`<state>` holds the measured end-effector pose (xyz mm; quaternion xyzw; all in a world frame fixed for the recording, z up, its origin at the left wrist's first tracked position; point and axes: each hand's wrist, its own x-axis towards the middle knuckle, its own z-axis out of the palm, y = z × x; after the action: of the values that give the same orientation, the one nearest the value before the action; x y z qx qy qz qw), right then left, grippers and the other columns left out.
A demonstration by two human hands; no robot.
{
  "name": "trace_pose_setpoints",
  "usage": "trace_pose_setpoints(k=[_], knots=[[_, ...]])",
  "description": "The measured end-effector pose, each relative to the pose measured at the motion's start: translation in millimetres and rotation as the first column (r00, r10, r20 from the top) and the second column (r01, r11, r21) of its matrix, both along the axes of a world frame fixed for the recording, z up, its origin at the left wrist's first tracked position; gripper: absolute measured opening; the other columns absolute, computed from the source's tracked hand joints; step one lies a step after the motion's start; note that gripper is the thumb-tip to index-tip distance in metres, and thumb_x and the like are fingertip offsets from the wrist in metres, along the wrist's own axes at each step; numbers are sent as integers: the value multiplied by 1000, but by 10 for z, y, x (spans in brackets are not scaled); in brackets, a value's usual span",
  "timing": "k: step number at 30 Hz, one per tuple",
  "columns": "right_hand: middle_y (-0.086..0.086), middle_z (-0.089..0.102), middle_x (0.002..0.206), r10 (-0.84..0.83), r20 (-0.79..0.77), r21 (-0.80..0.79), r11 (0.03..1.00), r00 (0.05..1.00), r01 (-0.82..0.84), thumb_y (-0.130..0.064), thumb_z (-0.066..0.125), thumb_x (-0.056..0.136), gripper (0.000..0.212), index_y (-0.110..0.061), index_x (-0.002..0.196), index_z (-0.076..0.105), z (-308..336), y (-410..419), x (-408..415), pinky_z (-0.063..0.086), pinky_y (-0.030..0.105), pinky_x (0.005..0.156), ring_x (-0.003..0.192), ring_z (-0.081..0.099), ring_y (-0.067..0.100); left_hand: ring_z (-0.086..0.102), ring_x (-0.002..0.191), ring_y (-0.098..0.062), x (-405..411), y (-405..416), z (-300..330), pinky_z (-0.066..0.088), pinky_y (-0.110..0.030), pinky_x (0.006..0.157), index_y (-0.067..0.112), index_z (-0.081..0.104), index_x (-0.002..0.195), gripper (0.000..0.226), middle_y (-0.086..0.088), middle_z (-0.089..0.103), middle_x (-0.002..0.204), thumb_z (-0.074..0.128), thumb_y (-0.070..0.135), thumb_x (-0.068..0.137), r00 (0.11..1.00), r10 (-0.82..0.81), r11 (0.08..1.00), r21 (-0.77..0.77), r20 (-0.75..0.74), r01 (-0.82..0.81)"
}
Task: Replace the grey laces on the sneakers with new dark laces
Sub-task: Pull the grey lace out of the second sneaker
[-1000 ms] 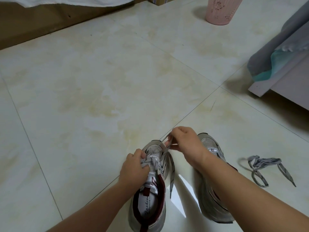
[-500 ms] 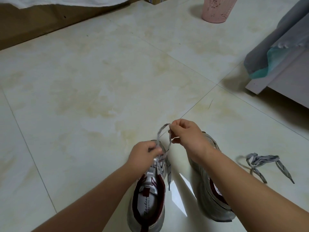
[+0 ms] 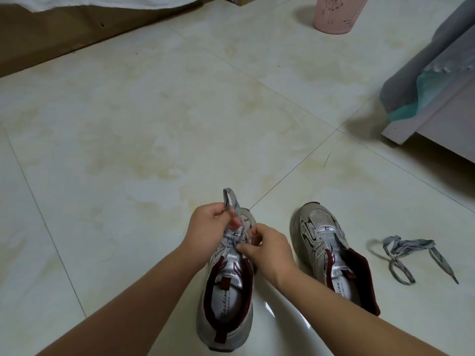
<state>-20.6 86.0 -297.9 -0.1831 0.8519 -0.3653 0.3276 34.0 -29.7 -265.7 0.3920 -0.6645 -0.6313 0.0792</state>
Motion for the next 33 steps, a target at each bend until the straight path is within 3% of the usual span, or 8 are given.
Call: trace_pose_setpoints(k=[5,12,16,18,21,25,28,33], knots=[[1,53,68,32,-185,66,998,982,-20,-23,51,92,37,-23,58,36,11,-37,-42,39,32,65,74,52,25,52,79,-24,107,53,-263,39,-34,70,7,51,84,20,-4,53,80,45,24,95,968,-43,918,-372,246,136],[15,65,77,85,-418,124,992,904,-36,-25,43,96,28,-10,80,61,175,13,-228,39,35,63,74,57,34,35,81,-13,250,142,-434,26,-21,68,11,38,89,11,0,30,93,43,18,96,901,-137,786,-508,412,352],[14,60,70,-25,-538,66,995,842,71,-20,42,96,27,-12,73,52,332,60,-442,29,33,58,63,43,29,37,81,-13,263,149,-464,26,-19,67,13,33,87,14,0,31,96,41,20,97,903,-139,817,-468,407,337],[12,52,65,-231,-471,-68,972,851,226,-15,42,94,26,-7,70,46,334,71,-587,32,35,59,64,42,32,36,80,-14,268,142,-483,27,-22,69,14,32,84,17,-1,33,95,43,19,96,912,-122,850,-433,392,300],[15,56,70,-453,-85,-262,870,888,418,-13,41,93,24,0,75,52,318,57,-659,48,45,66,64,52,35,37,79,-15,264,142,-487,23,-23,63,17,33,74,25,0,36,91,47,15,94,932,-79,894,-388,353,222],[4,59,78,-104,285,-104,985,953,139,-26,60,89,19,-8,87,56,160,68,-350,47,30,63,65,53,16,43,86,-18,276,138,-489,27,-24,69,12,44,90,8,-3,43,97,49,16,93,951,-43,912,-376,305,162],[-3,56,70,10,241,-40,999,971,-1,-23,72,80,22,-18,71,52,-1,35,-135,42,28,68,67,51,12,49,90,-19,276,119,-510,35,-26,76,12,50,99,9,-5,46,103,50,19,93,951,-40,916,-369,305,157],[-2,44,62,20,-33,-66,998,999,-22,-13,56,87,26,-14,65,43,-71,-36,-49,32,30,61,65,40,17,51,85,-21,263,111,-542,35,-28,70,10,51,99,11,-8,51,102,49,20,93,938,-43,903,-387,345,184]])
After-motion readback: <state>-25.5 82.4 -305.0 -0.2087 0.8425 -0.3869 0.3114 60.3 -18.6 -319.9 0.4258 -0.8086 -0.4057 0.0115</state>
